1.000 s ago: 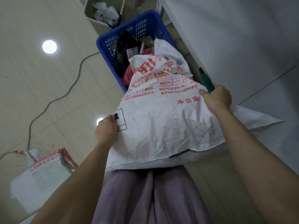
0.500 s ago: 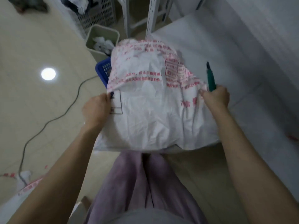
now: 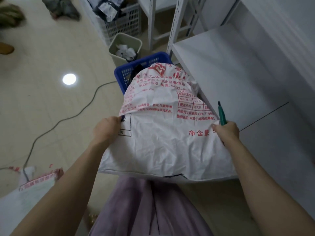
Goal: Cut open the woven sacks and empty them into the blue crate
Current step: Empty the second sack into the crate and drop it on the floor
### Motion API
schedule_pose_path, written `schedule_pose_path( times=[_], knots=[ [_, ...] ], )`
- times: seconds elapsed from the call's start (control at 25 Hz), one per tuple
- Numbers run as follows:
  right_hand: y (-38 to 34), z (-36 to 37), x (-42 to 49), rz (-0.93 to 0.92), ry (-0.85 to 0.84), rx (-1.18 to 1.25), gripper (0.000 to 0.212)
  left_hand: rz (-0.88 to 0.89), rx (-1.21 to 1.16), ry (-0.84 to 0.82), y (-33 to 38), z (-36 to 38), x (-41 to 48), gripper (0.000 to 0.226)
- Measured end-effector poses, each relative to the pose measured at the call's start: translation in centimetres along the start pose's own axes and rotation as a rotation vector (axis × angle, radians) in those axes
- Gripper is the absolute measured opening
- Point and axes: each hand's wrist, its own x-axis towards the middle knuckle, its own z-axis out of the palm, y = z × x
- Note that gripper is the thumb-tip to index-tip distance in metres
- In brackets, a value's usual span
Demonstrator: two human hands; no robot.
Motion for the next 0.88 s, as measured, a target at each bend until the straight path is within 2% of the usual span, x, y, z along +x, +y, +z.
schedule_pose_path(
  times=[0.16,0.2,0.28,0.32,0.4,0.6,0.88],
  knots=[
    [-3.0,-2.8,-1.4,-0.162,0.182,0.174,0.022,0.043,-0.129,0.162,1.1,-3.8,-0.8,0.052],
    [-3.8,-2.9,-1.6,-0.18,0.204,0.209,0.021,0.048,-0.123,0.135,1.4,-4.4,-0.7,0.052],
    [-4.5,-2.2,-2.5,-0.192,0.159,0.066,0.028,0.058,-0.047,0.007,1.6,-4.4,-0.9,0.053],
    [-4.6,-1.8,-3.3,-0.212,0.123,0.003,0.028,0.085,-0.01,-0.007,1.6,-4.1,-1.4,0.054],
    [-5.2,-1.3,-3.5,-0.227,0.107,0.062,0.02,0.111,-0.057,0.008,2.8,-4.7,-1.8,0.052],
    [-4.7,-2.1,-3.9,-0.182,0.106,0.093,0.031,0.121,-0.087,0.015,1.5,-7.3,-0.9,0.046],
    [-4.3,2.7,-6.8,0.079,0.195,0.277,0.043,0.234,0.02,-0.131,-3.5,-8.2,3.5,0.05]
  ],
)
